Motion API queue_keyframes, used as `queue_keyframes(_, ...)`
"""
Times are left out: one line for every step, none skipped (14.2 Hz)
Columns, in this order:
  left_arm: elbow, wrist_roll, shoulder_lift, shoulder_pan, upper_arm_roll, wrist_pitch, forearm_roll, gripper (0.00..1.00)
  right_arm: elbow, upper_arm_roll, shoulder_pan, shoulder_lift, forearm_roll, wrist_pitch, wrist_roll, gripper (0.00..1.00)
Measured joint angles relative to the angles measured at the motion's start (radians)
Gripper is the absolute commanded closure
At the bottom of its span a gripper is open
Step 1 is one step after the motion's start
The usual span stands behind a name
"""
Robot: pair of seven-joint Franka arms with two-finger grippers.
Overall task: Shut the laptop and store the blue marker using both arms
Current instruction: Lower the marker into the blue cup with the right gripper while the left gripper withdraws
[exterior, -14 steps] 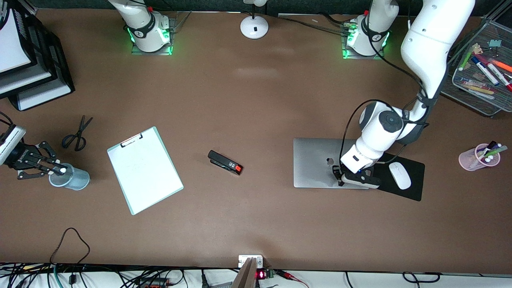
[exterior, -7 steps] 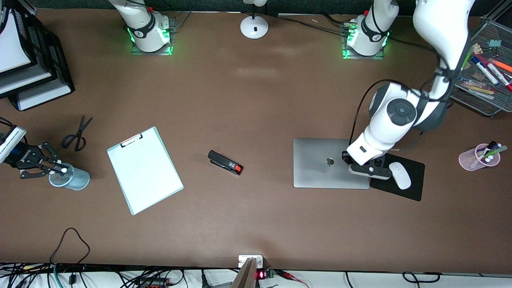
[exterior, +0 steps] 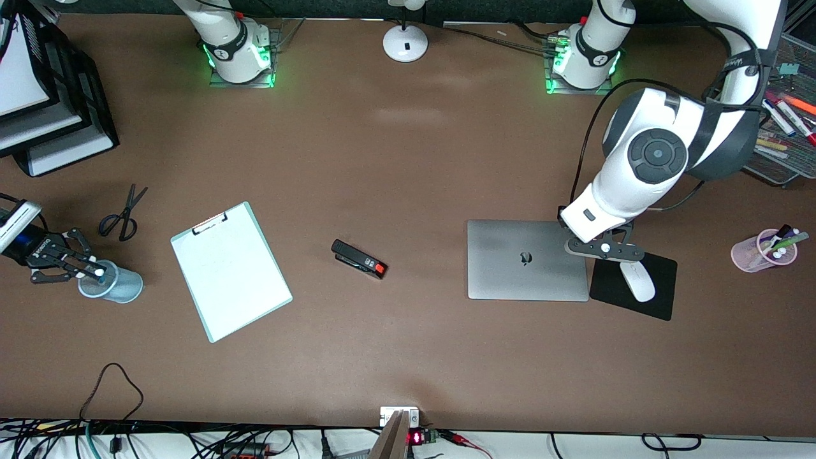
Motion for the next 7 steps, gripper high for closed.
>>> queue_keyframes(0.008,0.0,-0.002,0.001,0.0,-0.014,0.0,0.0,0.001,0.0,-0.006,0.001,0.007,-0.001,0.0,1.0)
queue_keyframes(0.018,0.0,-0.005,0.001,0.0,-0.034,0.0,0.0,0.003,0.0,-0.012,0.001,0.022,-0.004,0.0,0.99)
queue_keyframes(0.033,0.0,-0.011,0.001,-0.003,-0.058,0.0,0.0,0.004,0.0,-0.018,0.001,0.034,-0.01,0.0,0.99)
queue_keyframes(0.057,0.0,-0.017,0.001,-0.007,-0.092,-0.007,0.0,0.004,0.0,-0.025,0.003,0.039,-0.019,0.0,0.99)
queue_keyframes(0.087,0.0,-0.024,0.001,-0.01,-0.137,-0.026,0.0,0.004,0.0,-0.031,0.008,0.047,-0.028,0.0,0.99)
queue_keyframes(0.117,0.0,-0.031,0.001,-0.011,-0.184,-0.049,0.0,0.004,0.0,-0.038,0.017,0.06,-0.036,-0.001,0.99)
queue_keyframes(0.147,0.002,-0.036,0.001,-0.012,-0.226,-0.065,0.0,0.004,0.001,-0.043,0.026,0.071,-0.041,-0.004,0.99)
